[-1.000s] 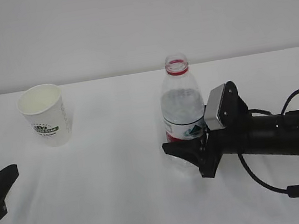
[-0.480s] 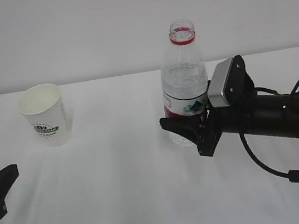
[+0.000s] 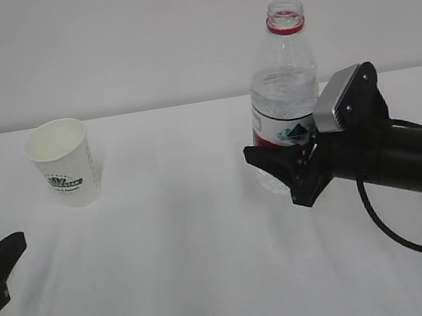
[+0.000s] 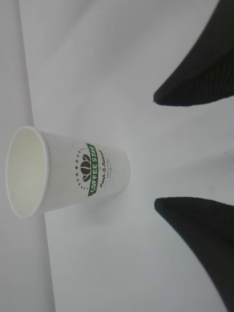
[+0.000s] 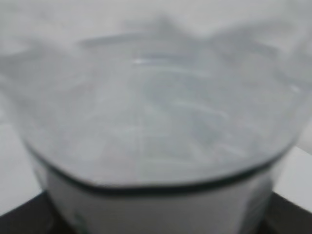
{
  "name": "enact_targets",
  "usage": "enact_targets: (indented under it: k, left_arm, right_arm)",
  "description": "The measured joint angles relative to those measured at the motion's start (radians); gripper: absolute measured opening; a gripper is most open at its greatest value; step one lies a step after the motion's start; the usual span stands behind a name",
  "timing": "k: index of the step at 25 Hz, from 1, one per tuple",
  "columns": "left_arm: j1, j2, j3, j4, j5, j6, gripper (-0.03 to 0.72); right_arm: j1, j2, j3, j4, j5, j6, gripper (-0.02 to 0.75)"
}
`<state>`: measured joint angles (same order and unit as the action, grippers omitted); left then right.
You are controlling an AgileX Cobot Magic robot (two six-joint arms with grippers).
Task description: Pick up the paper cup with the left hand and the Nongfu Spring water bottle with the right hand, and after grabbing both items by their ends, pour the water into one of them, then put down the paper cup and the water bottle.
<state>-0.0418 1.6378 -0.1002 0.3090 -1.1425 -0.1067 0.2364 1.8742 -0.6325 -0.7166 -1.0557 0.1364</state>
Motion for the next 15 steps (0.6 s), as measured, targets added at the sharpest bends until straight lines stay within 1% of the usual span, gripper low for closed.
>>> enact_targets:
  k: [3, 15]
  left_arm:
    - [0.000, 0.000, 0.000, 0.000, 0.000, 0.000, 0.433]
    - [0.000, 0.000, 0.000, 0.000, 0.000, 0.000, 0.433]
  right_arm:
    - [0.000, -0.024, 0.037, 0.059, 0.002, -0.010, 0.484]
    - [0.000, -0.134, 0.268, 0.394, -0.017, -0.208, 0.484]
